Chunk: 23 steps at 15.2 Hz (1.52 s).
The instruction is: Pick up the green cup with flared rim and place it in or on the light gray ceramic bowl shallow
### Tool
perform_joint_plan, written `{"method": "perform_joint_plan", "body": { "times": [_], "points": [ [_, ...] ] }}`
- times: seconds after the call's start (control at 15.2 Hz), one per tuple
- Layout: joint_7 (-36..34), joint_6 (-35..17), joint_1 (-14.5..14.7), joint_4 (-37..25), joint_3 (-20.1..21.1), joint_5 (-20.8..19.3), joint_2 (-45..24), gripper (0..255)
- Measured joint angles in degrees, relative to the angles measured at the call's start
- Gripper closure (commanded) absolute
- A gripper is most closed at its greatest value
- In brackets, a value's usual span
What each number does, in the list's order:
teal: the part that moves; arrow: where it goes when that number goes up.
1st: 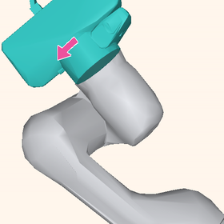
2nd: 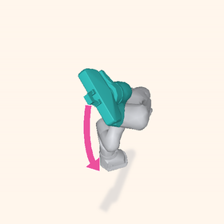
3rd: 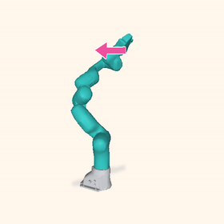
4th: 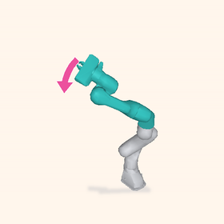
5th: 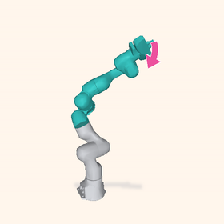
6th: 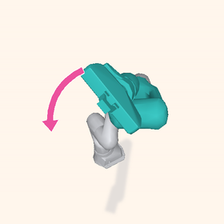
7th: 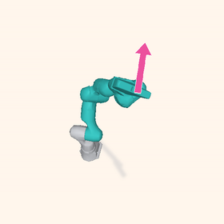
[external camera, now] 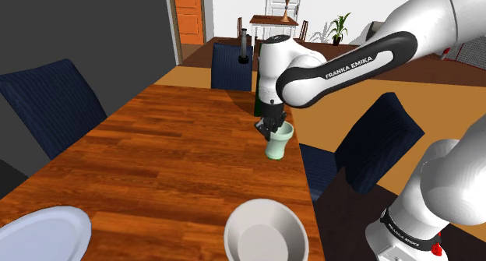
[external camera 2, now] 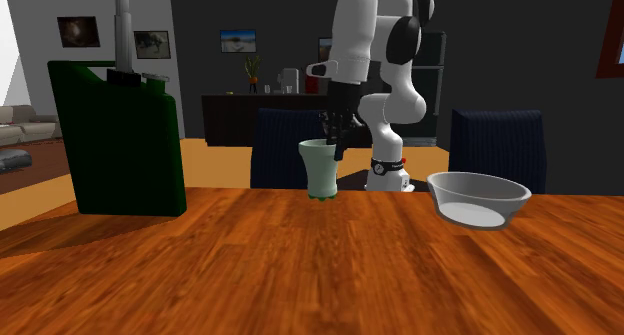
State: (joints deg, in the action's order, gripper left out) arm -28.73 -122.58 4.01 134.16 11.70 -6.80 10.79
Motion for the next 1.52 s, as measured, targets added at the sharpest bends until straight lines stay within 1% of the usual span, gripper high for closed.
{"method": "perform_joint_plan", "body": {
  "times": [0.79, 1.52],
  "points": [
    [1.7, 9.2, 0.2, -5.9, -0.3, 1.2, 3.5, 255],
    [3.0, 17.8, 0.2, -13.5, -0.6, 1.7, 4.6, 255]
  ]
}}
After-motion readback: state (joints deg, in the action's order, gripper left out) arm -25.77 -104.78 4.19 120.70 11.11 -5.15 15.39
